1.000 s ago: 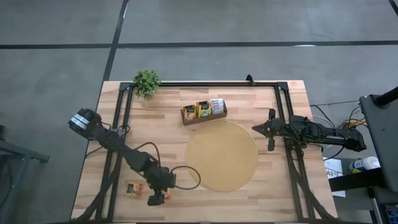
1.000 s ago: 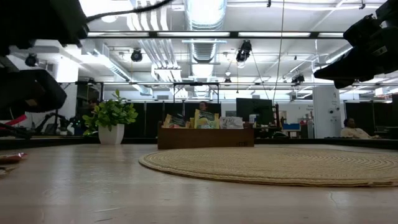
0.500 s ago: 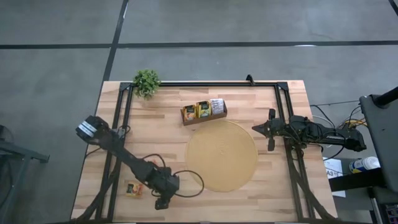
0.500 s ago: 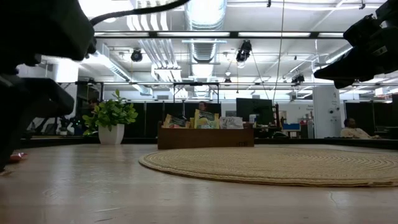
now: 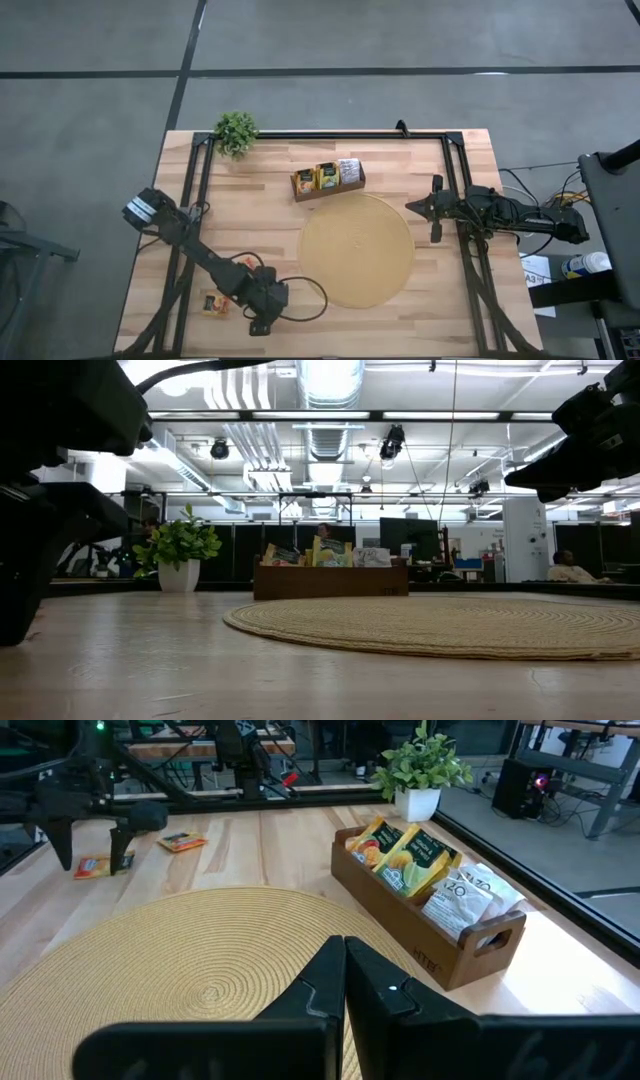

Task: Pick & Place Tea
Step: Put the orange tea bag into the left section of the wooden organizer

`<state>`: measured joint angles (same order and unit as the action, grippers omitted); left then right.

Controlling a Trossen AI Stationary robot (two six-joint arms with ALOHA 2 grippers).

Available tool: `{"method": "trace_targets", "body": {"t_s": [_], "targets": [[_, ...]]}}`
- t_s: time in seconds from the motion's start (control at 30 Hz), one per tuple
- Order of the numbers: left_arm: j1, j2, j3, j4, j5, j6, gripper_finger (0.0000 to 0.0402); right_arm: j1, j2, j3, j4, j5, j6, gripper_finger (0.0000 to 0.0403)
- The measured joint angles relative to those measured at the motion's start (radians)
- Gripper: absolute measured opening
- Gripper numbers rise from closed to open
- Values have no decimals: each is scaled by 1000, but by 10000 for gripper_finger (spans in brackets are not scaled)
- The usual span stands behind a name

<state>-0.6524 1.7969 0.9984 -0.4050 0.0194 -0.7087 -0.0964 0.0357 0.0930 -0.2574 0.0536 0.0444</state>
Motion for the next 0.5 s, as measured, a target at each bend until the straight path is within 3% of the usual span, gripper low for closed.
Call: {"method": "trace_targets", "body": {"t_s": [0.2, 0.33, 0.5], "targets": [[-3, 74, -2, -12, -8, 37, 273, 0, 0, 0, 0, 0, 0, 9], [-5, 87, -2, -13, -85, 84, 262, 0, 0, 0, 0, 0, 0, 9], [-2, 89, -5, -23, -186, 117, 206, 0, 0, 0, 0, 0, 0, 9]]}}
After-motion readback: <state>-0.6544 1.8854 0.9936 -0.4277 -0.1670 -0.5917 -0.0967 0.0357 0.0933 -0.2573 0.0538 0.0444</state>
